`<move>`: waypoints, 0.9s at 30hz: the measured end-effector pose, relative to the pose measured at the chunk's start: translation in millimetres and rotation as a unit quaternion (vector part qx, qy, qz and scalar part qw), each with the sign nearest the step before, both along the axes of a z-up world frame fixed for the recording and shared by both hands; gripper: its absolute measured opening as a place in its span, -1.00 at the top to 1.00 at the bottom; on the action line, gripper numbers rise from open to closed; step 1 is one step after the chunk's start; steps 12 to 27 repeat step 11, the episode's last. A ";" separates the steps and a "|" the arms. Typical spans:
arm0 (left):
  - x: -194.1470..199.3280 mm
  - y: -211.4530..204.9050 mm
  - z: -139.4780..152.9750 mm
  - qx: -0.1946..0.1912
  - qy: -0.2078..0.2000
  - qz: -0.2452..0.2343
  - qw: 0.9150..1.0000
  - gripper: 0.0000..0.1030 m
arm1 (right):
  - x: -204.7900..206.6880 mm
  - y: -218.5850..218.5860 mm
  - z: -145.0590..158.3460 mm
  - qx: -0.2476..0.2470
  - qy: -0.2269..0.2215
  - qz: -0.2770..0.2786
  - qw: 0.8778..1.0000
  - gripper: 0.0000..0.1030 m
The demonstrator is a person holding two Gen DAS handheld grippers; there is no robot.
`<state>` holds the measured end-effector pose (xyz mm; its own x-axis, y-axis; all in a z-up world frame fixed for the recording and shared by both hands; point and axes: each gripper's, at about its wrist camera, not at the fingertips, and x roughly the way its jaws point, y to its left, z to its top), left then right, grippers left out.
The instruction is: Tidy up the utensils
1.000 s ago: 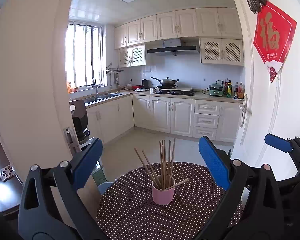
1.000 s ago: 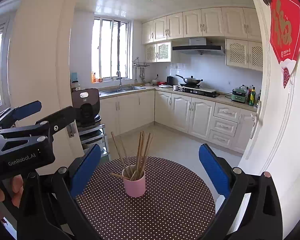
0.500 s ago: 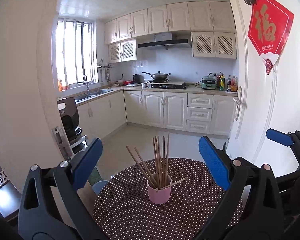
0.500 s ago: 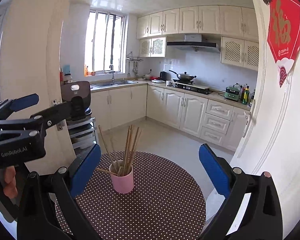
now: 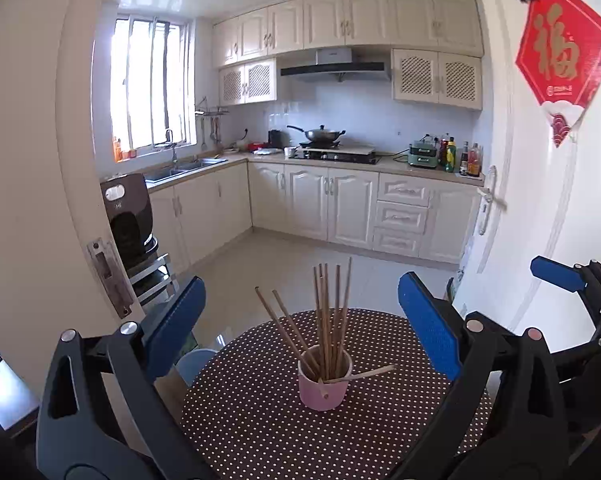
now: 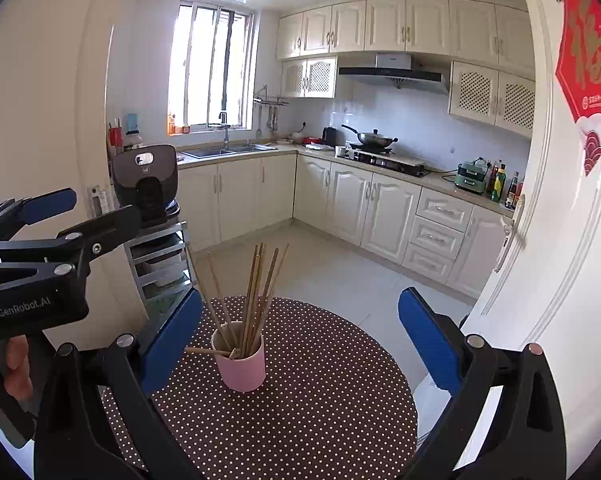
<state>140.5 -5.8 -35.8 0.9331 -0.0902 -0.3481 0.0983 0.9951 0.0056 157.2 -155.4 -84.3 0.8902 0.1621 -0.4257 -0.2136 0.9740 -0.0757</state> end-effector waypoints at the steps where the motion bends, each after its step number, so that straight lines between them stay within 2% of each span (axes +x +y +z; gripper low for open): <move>1: 3.7 1.5 -2.1 -0.001 0.004 0.002 1.000 -0.85 | 5.4 1.4 -1.7 -0.002 0.004 0.002 1.000 -0.84; 11: 38.1 28.2 -37.0 -0.019 0.068 0.049 0.996 -0.85 | 42.5 15.6 -25.8 -0.015 0.056 0.024 0.998 -0.84; 27: 38.1 28.2 -37.0 -0.019 0.068 0.049 0.996 -0.85 | 42.5 15.6 -25.8 -0.015 0.056 0.024 0.998 -0.84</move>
